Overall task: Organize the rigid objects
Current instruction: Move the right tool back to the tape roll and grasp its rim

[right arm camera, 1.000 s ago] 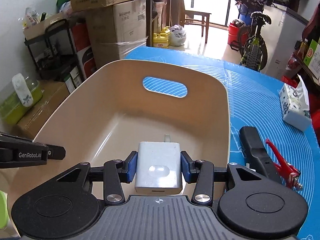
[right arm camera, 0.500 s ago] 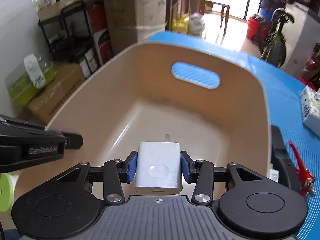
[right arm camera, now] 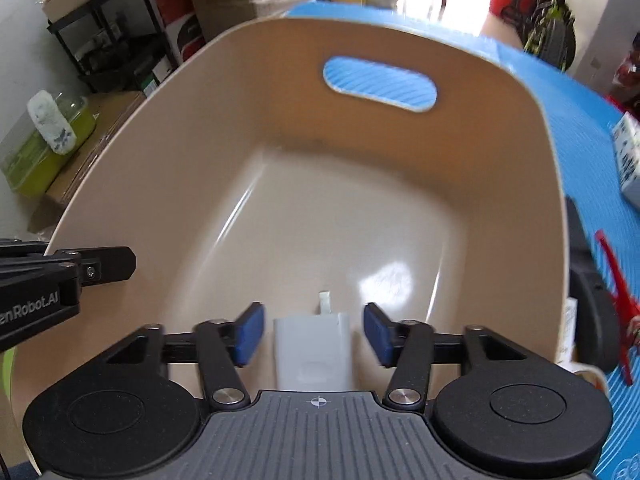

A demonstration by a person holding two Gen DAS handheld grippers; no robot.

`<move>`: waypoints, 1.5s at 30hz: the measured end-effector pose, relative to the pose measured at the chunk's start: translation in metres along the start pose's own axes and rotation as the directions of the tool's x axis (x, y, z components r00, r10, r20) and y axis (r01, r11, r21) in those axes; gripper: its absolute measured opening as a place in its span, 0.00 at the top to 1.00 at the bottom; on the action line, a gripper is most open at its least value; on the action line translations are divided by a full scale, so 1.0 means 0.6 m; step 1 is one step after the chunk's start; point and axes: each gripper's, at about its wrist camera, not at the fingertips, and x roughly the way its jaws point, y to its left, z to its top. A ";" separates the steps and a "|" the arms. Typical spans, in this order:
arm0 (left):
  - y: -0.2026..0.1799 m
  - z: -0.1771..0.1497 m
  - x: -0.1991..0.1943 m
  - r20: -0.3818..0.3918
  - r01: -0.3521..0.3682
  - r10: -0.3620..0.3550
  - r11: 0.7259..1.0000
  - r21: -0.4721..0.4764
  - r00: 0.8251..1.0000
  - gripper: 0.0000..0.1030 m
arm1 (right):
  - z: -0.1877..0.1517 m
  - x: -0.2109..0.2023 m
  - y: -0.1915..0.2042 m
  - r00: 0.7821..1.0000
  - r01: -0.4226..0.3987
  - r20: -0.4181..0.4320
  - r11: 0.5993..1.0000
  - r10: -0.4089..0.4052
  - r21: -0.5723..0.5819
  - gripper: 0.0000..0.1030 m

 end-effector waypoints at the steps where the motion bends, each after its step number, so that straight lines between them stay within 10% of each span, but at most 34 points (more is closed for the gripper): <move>1: -0.001 -0.001 0.000 0.000 0.000 0.000 1.000 0.000 1.000 0.96 | -0.003 -0.006 0.000 1.000 0.000 0.011 1.000 0.000 -0.008 0.36; 20: -0.001 0.000 0.000 0.000 0.000 0.000 1.000 0.000 1.000 0.96 | -0.054 -0.199 -0.115 0.933 0.041 0.354 0.995 -0.069 0.086 0.25; 33: 0.000 0.001 0.000 -0.001 0.000 0.000 1.000 0.000 1.000 0.95 | -0.147 -0.182 -0.285 0.935 0.189 0.254 0.953 -0.249 0.238 0.25; 45: 0.000 0.001 0.000 -0.001 0.000 0.000 1.000 0.000 1.000 0.95 | -0.175 -0.106 -0.300 0.964 0.203 0.127 0.956 -0.233 0.213 0.29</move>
